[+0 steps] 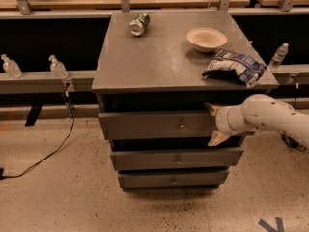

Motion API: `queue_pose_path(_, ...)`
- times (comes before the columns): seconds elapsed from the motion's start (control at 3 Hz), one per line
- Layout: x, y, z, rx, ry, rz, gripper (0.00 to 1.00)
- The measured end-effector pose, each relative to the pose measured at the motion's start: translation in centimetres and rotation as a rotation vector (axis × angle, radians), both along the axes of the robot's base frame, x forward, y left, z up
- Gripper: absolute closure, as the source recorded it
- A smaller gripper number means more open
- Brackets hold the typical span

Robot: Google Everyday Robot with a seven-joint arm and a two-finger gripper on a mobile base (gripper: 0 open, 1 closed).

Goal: Open top drawer

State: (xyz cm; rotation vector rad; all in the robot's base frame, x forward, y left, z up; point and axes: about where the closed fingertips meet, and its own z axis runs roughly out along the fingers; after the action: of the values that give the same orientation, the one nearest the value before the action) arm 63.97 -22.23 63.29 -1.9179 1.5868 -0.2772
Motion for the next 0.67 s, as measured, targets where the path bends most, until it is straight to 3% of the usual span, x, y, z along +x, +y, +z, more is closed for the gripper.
queue_pose_path(0.67, -2.17, 0.39, 0.30, 0.013, 0.001, -0.008, 0.21)
